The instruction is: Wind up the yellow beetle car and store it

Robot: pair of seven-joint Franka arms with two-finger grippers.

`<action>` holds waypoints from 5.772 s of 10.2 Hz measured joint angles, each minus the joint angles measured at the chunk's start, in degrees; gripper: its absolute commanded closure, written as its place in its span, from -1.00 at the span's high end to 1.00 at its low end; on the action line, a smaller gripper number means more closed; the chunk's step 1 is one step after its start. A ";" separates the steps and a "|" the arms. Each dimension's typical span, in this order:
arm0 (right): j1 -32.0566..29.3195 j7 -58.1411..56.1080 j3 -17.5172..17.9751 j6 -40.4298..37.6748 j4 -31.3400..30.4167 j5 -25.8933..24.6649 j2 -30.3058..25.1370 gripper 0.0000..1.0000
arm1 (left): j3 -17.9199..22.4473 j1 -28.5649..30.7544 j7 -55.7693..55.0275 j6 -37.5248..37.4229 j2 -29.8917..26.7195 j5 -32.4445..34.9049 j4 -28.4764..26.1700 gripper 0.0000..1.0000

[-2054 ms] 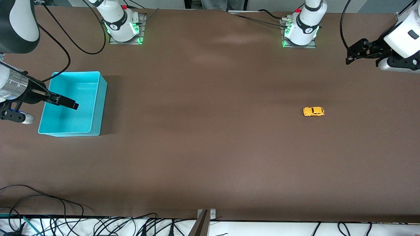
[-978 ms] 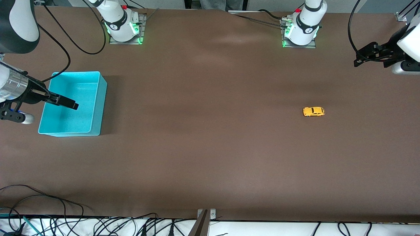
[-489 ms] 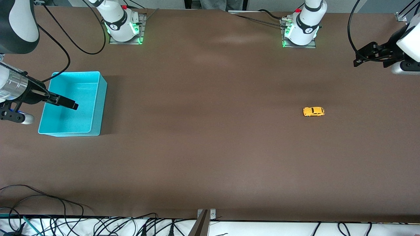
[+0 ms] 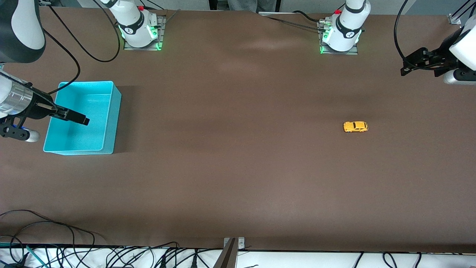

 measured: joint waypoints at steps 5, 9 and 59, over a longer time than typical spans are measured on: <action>0.00 0.00 0.00 0.38 0.00 0.00 0.00 1.00 | 0.00 0.00 0.00 0.00 0.00 0.00 0.00 1.00; 0.00 0.00 0.00 0.50 0.00 -0.02 0.00 1.00 | 0.00 0.00 0.00 0.00 0.00 0.00 0.00 1.00; 0.13 0.37 0.14 -0.56 -0.51 -0.13 1.18 1.00 | 4.09 2.30 43.21 62.36 4.21 2.79 -51.22 1.00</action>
